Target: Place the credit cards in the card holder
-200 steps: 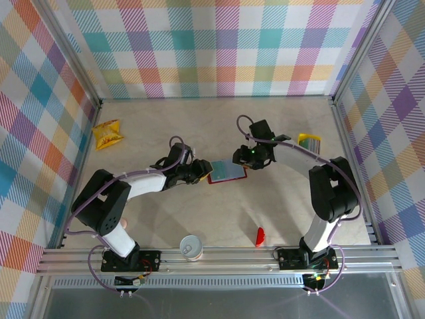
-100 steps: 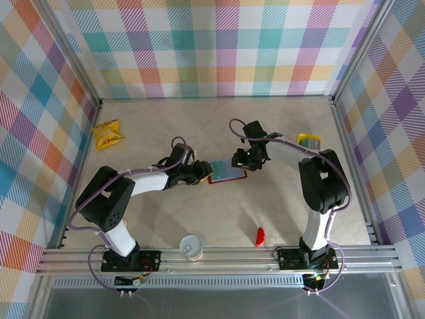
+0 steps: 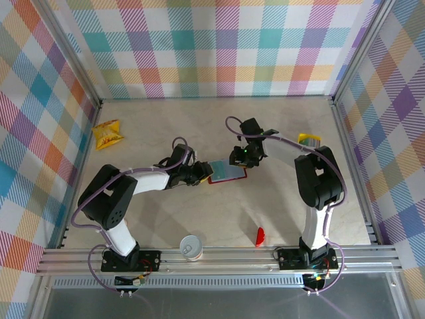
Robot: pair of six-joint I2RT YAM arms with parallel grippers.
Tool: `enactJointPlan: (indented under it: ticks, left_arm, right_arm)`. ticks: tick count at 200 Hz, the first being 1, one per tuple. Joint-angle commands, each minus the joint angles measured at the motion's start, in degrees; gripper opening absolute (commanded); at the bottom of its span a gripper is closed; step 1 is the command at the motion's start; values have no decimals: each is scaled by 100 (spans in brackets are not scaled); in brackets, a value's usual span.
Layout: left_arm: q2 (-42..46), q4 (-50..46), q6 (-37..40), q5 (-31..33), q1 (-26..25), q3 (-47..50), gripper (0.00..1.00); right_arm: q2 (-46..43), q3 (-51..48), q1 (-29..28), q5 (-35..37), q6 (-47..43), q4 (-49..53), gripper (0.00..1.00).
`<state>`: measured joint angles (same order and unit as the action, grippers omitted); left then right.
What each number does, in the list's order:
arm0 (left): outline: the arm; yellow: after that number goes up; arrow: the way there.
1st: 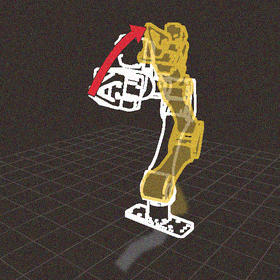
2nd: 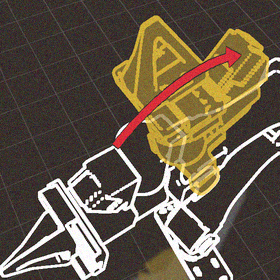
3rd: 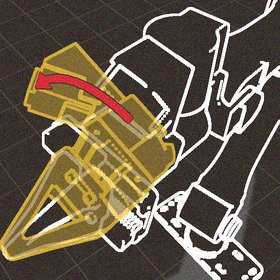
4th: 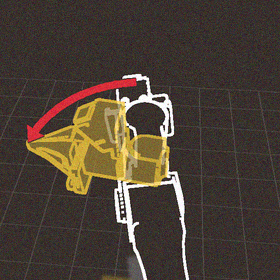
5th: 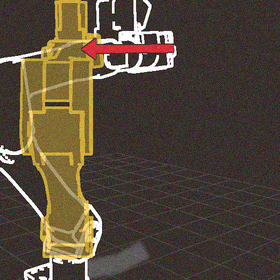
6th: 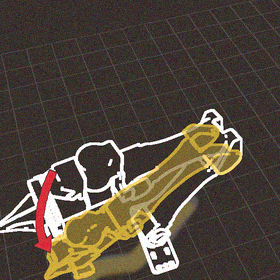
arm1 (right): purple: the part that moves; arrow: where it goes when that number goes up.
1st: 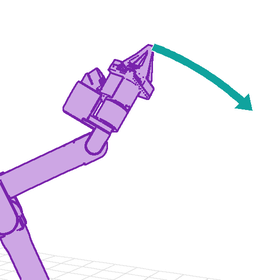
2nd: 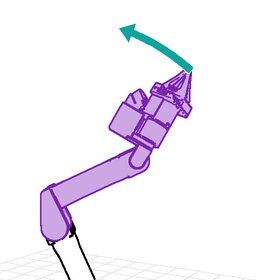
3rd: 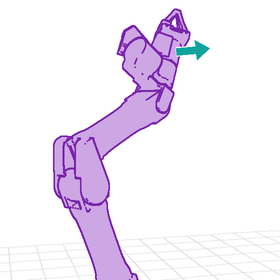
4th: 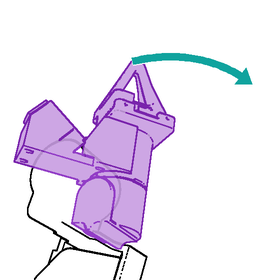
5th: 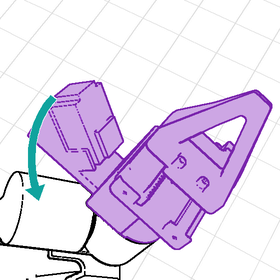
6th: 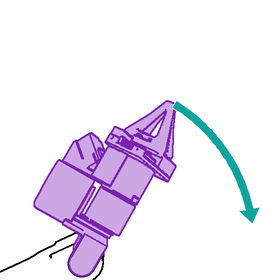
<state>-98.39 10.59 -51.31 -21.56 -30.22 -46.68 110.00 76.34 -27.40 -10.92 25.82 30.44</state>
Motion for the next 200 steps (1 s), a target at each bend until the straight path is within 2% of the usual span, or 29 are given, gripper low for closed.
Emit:
enactJointPlan:
  ticks: [1, 105, 200]
  left_arm:
    - [-107, 25, 95, -58, 53, -50, 33]
    - [-306, 228, 15, -138, 49, -42, 33]
    - [-424, 286, 7, -183, 51, -52, 32]
  right_arm:
    - [150, 230, -60, 61, -151, 230, 35]
    - [434, 354, -152, 468, -238, 349, 38]
    - [641, 329, -161, -188, -67, 72, 36]
